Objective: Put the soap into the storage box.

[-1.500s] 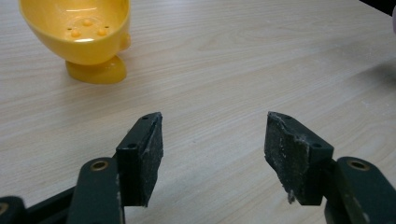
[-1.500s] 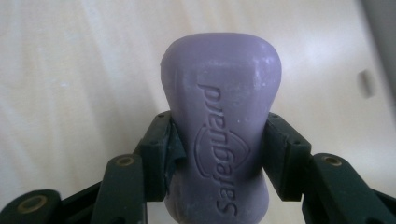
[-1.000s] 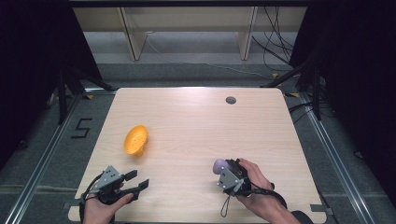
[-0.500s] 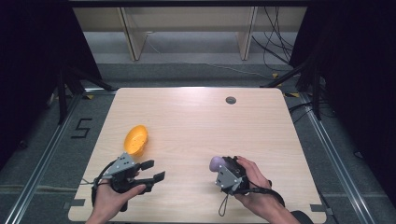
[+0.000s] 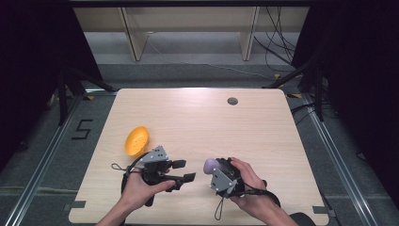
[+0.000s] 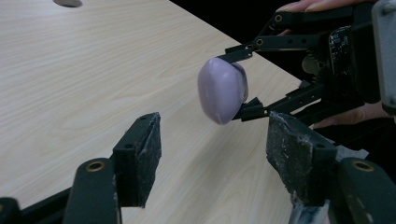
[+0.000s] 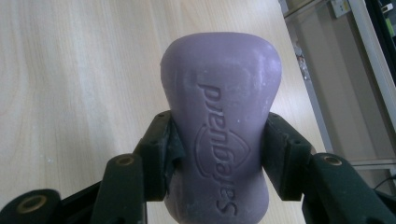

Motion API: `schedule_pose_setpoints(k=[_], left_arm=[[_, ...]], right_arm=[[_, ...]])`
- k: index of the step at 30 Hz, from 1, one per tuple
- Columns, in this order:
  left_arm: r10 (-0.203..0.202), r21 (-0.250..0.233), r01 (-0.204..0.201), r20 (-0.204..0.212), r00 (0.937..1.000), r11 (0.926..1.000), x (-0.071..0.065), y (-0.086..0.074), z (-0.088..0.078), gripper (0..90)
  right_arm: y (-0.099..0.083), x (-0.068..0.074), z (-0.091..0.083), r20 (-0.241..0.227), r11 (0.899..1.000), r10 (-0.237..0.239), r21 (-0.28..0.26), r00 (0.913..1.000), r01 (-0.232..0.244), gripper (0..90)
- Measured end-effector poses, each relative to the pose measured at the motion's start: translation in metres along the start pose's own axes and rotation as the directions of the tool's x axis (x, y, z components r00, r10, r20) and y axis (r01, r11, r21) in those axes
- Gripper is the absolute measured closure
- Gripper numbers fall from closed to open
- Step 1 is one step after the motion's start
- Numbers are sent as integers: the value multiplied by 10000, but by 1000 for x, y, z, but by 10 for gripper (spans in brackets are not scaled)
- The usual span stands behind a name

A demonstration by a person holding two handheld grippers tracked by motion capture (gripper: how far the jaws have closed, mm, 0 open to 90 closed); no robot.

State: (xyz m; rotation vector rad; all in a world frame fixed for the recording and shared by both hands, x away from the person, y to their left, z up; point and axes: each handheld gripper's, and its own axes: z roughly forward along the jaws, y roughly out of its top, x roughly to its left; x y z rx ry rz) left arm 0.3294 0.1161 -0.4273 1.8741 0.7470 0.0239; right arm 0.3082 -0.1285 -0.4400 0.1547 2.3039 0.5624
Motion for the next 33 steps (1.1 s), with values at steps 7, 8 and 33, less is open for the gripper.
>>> schedule_pose_setpoints(k=[7,8,33], left_arm=[[-150,270,147,124,9998,9995,-3,6,18,369],[-233,249,229,166,9996,9994,-3,6,21,372],[-1408,637,1384,342,9894,9883,0,10,55,487]], right_arm=[[5,3,2,-37,9998,-158,-113,9999,157,504],[6,3,2,35,9997,-212,-122,9998,213,503],[12,5,4,-89,9982,-484,-366,9988,480,503]])
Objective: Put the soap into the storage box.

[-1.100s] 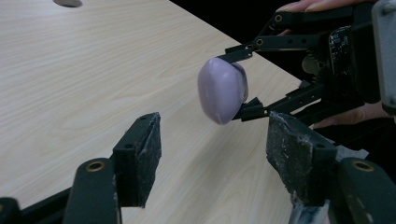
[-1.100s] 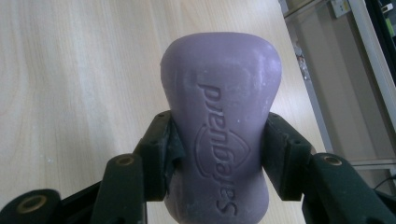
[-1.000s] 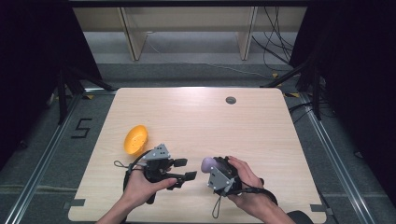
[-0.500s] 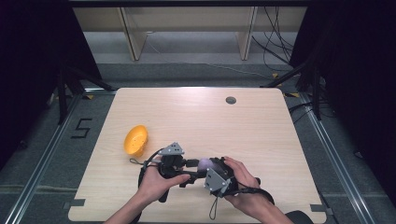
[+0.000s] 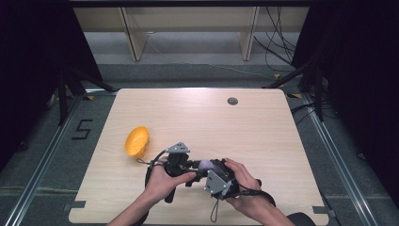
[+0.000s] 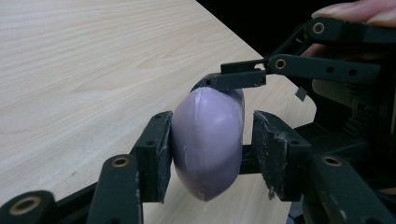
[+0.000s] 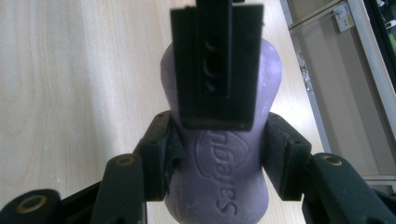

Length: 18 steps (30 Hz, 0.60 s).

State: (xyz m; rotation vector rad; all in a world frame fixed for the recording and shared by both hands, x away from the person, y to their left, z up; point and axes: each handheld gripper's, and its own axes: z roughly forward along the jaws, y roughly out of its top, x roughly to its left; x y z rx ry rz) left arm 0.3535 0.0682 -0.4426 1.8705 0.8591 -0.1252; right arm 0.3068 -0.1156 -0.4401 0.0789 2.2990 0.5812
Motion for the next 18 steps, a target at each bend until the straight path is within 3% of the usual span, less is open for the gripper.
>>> schedule_pose_setpoints(k=[5,11,12,15,16,18], left_arm=[[-95,105,94,100,9999,9999,1,1,3,502],[-259,260,258,14,9997,9993,2,1,4,533],[-295,205,293,103,9995,9994,3,0,5,537],[-360,230,354,258,9990,9991,4,1,3,567],[-389,205,383,277,9989,9991,3,1,2,581],[-283,311,275,276,9992,9991,3,1,2,584]], right_arm=[[1,1,0,144,10000,-32,-47,9999,32,503],[0,2,-1,-80,10000,40,-49,10000,-41,503],[-2,-3,2,37,9943,-908,-567,9959,908,503],[-2,-4,2,161,9927,-1067,-550,9942,1074,502],[-1,2,-1,117,9999,-69,-84,9999,70,503],[-1,2,-1,159,9999,-58,-144,9999,61,502]])
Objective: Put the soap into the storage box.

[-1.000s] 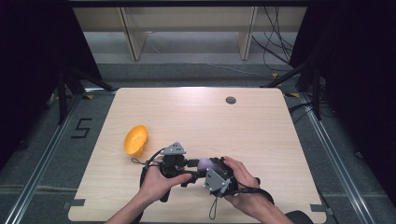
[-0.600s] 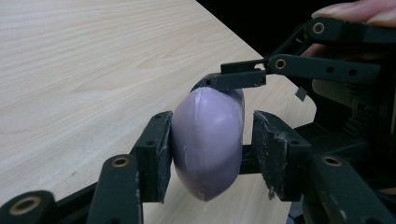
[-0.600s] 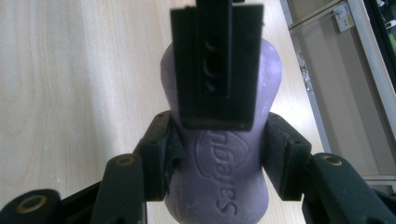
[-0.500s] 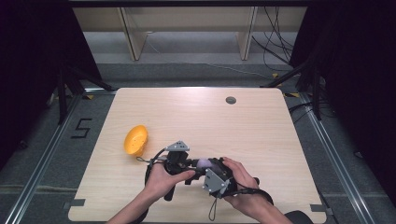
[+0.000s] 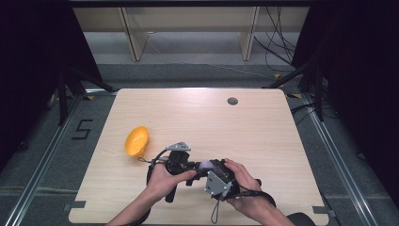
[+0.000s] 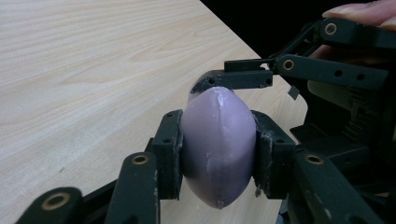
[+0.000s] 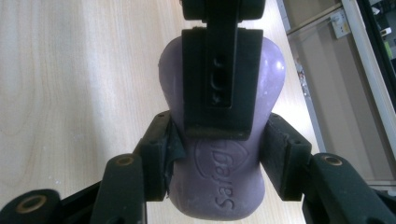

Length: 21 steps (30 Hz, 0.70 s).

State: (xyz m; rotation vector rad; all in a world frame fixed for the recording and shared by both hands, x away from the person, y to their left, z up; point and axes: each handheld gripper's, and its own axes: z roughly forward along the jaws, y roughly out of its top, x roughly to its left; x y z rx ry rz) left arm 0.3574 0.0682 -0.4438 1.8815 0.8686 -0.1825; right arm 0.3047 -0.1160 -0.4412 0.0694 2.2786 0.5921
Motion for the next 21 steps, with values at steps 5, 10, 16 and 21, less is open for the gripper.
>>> schedule_pose_setpoints(k=[5,10,16,21], left_arm=[[231,-79,-233,-197,9995,9997,-3,0,-2,587],[565,-288,-582,-563,9968,9979,-8,1,-4,588],[725,-411,-764,-890,9934,9962,-9,2,-4,588],[896,-602,-987,-1385,9863,9933,-8,1,-6,588]], right_arm=[[1,1,0,64,10000,5,-65,10000,-4,501],[2,-2,0,146,9998,199,-53,9997,-199,359],[-4,-6,-1,205,9989,477,-55,9987,-476,256],[-8,-5,-5,176,9985,544,-68,9984,-543,249]])
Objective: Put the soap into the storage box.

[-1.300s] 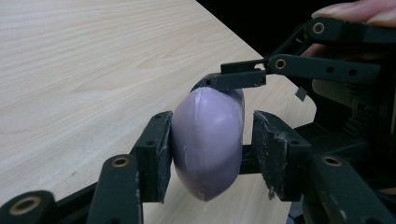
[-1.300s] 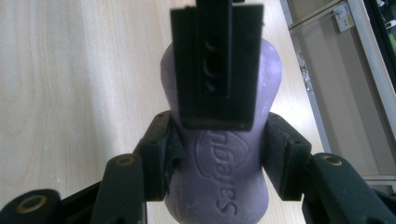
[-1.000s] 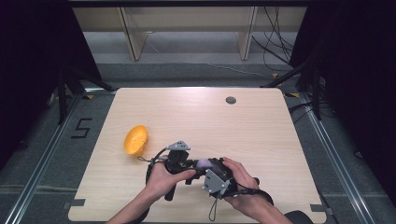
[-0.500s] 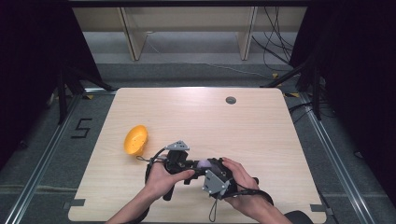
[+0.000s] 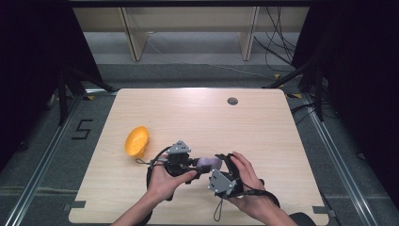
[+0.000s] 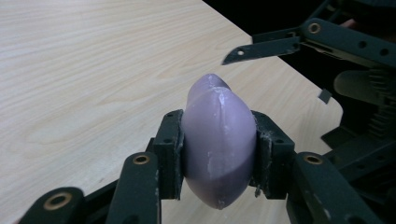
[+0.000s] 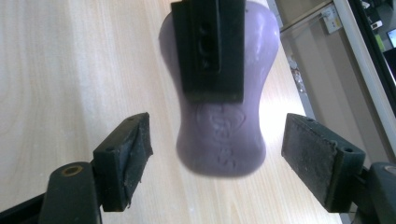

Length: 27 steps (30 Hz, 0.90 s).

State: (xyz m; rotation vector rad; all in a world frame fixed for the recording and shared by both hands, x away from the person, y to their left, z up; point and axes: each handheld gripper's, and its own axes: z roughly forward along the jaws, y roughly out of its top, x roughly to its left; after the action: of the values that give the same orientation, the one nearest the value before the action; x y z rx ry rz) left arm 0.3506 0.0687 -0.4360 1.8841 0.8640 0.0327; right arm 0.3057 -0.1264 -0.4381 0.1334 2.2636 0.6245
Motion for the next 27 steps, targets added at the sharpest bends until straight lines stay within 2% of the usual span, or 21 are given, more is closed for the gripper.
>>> schedule_pose_setpoints(k=[1,4,5,6,9,10,11,12,13,14,16,17,19,20,21,22,23,24,25,26,27], left_arm=[[-11,-10,11,-125,9999,10000,0,0,-1,588],[152,-146,-159,-473,9988,9998,0,0,-5,588],[225,-235,-240,-599,9980,9994,1,-1,-6,588],[167,-289,-192,-843,9963,9994,0,-1,-7,589],[302,-318,-339,-1095,9935,9989,1,-1,-11,589],[385,-368,-433,-1229,9917,9984,2,-1,-13,589],[396,-336,-446,-1381,9896,9984,1,-1,-14,589],[645,-311,-700,-1505,9865,9971,2,0,-15,589],[781,-346,-840,-1447,9864,9959,4,-1,-16,589],[651,-420,-728,-1617,9847,9965,3,-1,-17,589],[724,-343,-796,-1764,9817,9962,4,-1,-19,589],[729,-356,-813,-1937,9784,9961,3,-2,-20,589],[865,-236,-943,-2288,9696,9953,2,-2,-23,589],[920,-232,-1001,-2330,9681,9947,3,-3,-24,589],[921,-223,-1001,-2366,9672,9947,4,-3,-25,589],[917,-206,-997,-2434,9656,9948,5,-3,-26,589],[814,-278,-911,-2495,9649,9955,6,-4,-26,589],[877,-284,-978,-2499,9643,9948,7,-4,-28,589],[1001,-132,-1072,-2618,9599,9941,9,-4,-31,589],[889,-271,-1000,-2730,9579,9946,9,-5,-31,589],[841,-388,-989,-2811,9560,9943,10,-6,-32,589]], right_arm=[[-1,0,-1,-157,10000,61,34,9999,-61,250],[-7,-2,-5,-91,9998,201,51,9998,-201,253],[-10,-3,-7,-35,9999,100,-57,9999,-100,255],[-12,-3,-8,-135,9991,413,62,9991,-412,255],[-21,-6,-12,-82,9988,482,63,9988,-482,258],[-24,-6,-13,-9,9977,671,86,9977,-671,259],[-27,-6,-14,-172,9960,897,26,9958,-897,261],[-29,-6,-15,-74,9945,1045,20,9945,-1045,262],[-32,-8,-16,-82,9938,1108,59,9938,-1107,263],[-34,-9,-17,-76,9933,1153,107,9933,-1153,263],[-38,-10,-18,-12,9940,1090,61,9940,-1090,265],[-39,-9,-18,-30,9913,1308,139,9914,-1307,266],[-42,-9,-20,-118,9911,1321,208,9912,-1318,268],[-43,-10,-19,-23,9919,1262,172,9920,-1262,268],[-44,-9,-20,65,9897,1422,180,9898,-1423,268],[-45,-9,-20,-72,9884,1507,209,9886,-1505,268],[-45,-10,-20,19,9899,1404,175,9901,-1404,269],[-46,-10,-20,80,9898,1416,164,9899,-1417,269],[-46,-11,-20,8,9902,1386,180,9904,-1385,270],[-47,-10,-20,138,9898,1415,139,9898,-1417,270],[-47,-11,-20,43,9897,1423,173,9898,-1424,270]])
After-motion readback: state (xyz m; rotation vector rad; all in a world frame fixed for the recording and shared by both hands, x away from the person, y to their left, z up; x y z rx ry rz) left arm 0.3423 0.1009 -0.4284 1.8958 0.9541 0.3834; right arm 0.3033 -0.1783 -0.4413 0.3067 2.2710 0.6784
